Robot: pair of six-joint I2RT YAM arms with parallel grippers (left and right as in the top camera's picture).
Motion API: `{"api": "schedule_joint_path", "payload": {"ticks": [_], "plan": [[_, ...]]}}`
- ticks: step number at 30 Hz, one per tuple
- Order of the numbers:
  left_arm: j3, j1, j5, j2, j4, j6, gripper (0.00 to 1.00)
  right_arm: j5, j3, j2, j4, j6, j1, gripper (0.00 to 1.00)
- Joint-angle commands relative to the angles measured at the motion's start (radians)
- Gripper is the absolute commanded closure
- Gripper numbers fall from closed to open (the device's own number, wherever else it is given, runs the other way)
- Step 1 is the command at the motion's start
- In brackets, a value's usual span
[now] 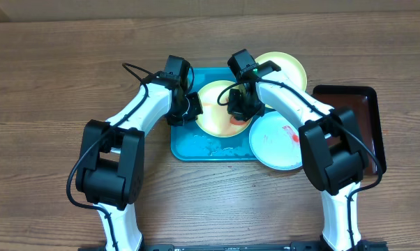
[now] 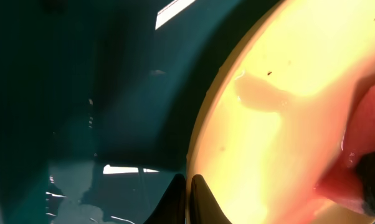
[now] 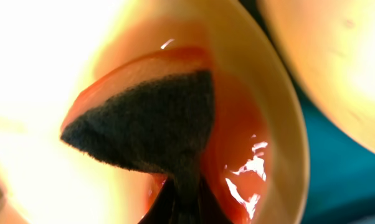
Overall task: Clean dirty plates on tray and stack at the side
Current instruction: 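Scrub the yellow plate surface with the sponge in circles, right gripper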
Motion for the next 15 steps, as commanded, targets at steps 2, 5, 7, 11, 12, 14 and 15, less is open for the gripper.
{"api": "schedule_joint_path", "payload": {"ticks": [2,5,7,11,12,14,15], "plan": [[0.007,0.001,0.005,0.008,-0.003,0.020,0.96,-0.108,0.019,0.072,0.074,-0.045,0.040,0.96],[0.007,0.000,0.005,0.008,-0.012,0.020,0.96,-0.201,0.019,0.092,0.099,-0.090,0.073,0.96],[0.007,0.001,0.005,0.008,-0.019,0.020,0.96,-0.237,0.024,0.091,0.092,-0.116,0.094,0.96],[0.007,0.002,0.005,0.008,-0.019,0.020,0.96,-0.211,0.087,0.090,-0.018,-0.130,0.111,0.96],[0.007,0.002,0.005,0.008,-0.019,0.020,0.96,-0.178,0.106,0.090,-0.058,-0.129,0.111,0.96],[0.007,0.002,0.005,0.008,-0.021,0.020,0.96,-0.100,0.138,0.090,-0.128,-0.096,0.100,0.96],[0.007,0.002,0.005,0.008,-0.023,0.020,0.96,-0.056,0.152,0.090,-0.161,-0.074,0.089,0.96]]}}
